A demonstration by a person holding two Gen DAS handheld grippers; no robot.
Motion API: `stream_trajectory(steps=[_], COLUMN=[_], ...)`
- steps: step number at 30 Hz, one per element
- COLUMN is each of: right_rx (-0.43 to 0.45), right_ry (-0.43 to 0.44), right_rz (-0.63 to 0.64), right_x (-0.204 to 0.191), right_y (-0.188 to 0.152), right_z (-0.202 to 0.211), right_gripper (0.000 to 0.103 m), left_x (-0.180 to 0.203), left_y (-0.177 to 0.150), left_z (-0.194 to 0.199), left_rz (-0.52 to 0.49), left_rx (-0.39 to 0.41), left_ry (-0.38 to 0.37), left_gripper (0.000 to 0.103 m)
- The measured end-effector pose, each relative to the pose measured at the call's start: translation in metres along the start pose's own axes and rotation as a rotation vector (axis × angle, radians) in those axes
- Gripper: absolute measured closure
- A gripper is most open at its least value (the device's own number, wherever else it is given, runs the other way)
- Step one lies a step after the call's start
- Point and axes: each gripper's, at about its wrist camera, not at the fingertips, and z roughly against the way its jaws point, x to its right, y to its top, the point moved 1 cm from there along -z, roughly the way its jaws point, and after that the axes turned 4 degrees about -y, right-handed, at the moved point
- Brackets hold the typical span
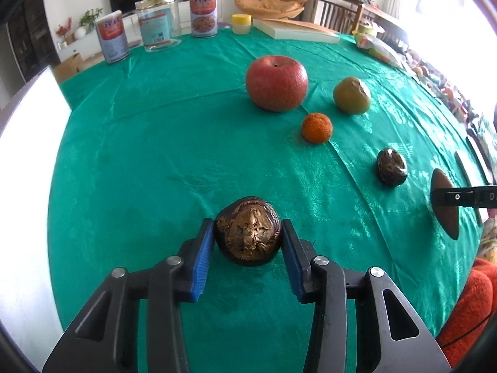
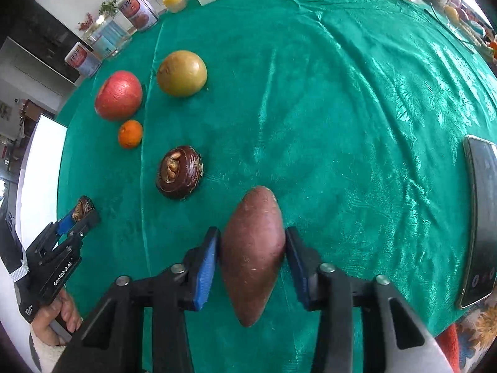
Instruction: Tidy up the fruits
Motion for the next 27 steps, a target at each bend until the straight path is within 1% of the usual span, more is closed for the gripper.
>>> stream_trajectory(steps=[1,2,3,4,5,6,7,8,9,10,11,13,15,16,17,18,19,21,23,24,26,27], right_rx=[0.014,0.029,0.044,0.052,0.049,0.044,0.04,0.037,0.039,0.041,0.039,0.012,-0.018,-0.027,-0.035,-0.045,-0.05,-0.053,-0.061,-0.068,-0.051,-0.035], right_ry=[0.039,0.078,0.136,0.226,0.335,0.442,0.532,0.595,0.634,0.66,0.681,0.732,0.768,0.765,0.752,0.732,0.702,0.62,0.543,0.519,0.509,0.531], right_rz=[-0.02,-0.037,-0.047,-0.052,-0.046,-0.026,0.007,0.057,0.119,0.186,0.258,0.393,0.527,0.592,0.658,0.725,0.783,0.886,0.959,0.977,0.961,0.93], right_x=[0.003,0.003,-0.001,-0.008,-0.021,-0.038,-0.059,-0.085,-0.113,-0.143,-0.176,-0.244,-0.305,-0.334,-0.359,-0.382,-0.402,-0.436,-0.459,-0.468,-0.472,-0.467], right_y=[-0.005,-0.01,-0.016,-0.022,-0.027,-0.031,-0.035,-0.039,-0.043,-0.048,-0.055,-0.071,-0.093,-0.105,-0.119,-0.133,-0.146,-0.168,-0.184,-0.187,-0.183,-0.175], right_z=[0.007,0.016,0.028,0.04,0.053,0.065,0.077,0.089,0.099,0.107,0.113,0.116,0.114,0.11,0.104,0.096,0.085,0.062,0.037,0.027,0.02,0.026], right_gripper=[0.063,0.063,0.063,0.063,0.063,0.063,0.063,0.063,0.063,0.063,0.063,0.063,0.063,0.063,0.063,0.063,0.063,0.063,0.063,0.062,0.06,0.056], left_x=[-0.002,-0.004,-0.007,-0.009,-0.01,-0.012,-0.016,-0.023,-0.033,-0.046,-0.062,-0.099,-0.14,-0.163,-0.185,-0.206,-0.224,-0.251,-0.264,-0.266,-0.267,-0.263], left_y=[-0.003,-0.006,-0.009,-0.012,-0.016,-0.02,-0.023,-0.026,-0.028,-0.033,-0.039,-0.052,-0.07,-0.079,-0.091,-0.102,-0.112,-0.13,-0.142,-0.146,-0.148,-0.147], left_z=[0.013,0.03,0.049,0.07,0.093,0.117,0.142,0.167,0.192,0.216,0.238,0.269,0.281,0.279,0.274,0.268,0.261,0.247,0.237,0.231,0.227,0.23], left_rz=[0.028,0.071,0.112,0.149,0.173,0.187,0.202,0.218,0.233,0.248,0.266,0.313,0.371,0.41,0.448,0.488,0.529,0.59,0.619,0.619,0.621,0.626], left_rx=[0.013,0.027,0.039,0.051,0.068,0.086,0.108,0.136,0.173,0.216,0.258,0.307,0.306,0.284,0.263,0.237,0.21,0.171,0.141,0.119,0.09,0.099], left_ry=[-0.035,-0.097,-0.173,-0.246,-0.305,-0.353,-0.388,-0.408,-0.411,-0.387,-0.337,-0.192,-0.012,0.08,0.155,0.214,0.262,0.313,0.35,0.374,0.441,0.474], left_gripper=[0.06,0.06,0.06,0.06,0.06,0.06,0.06,0.06,0.06,0.06,0.06,0.06,0.06,0.06,0.06,0.06,0.06,0.059,0.059,0.058,0.044,0.032])
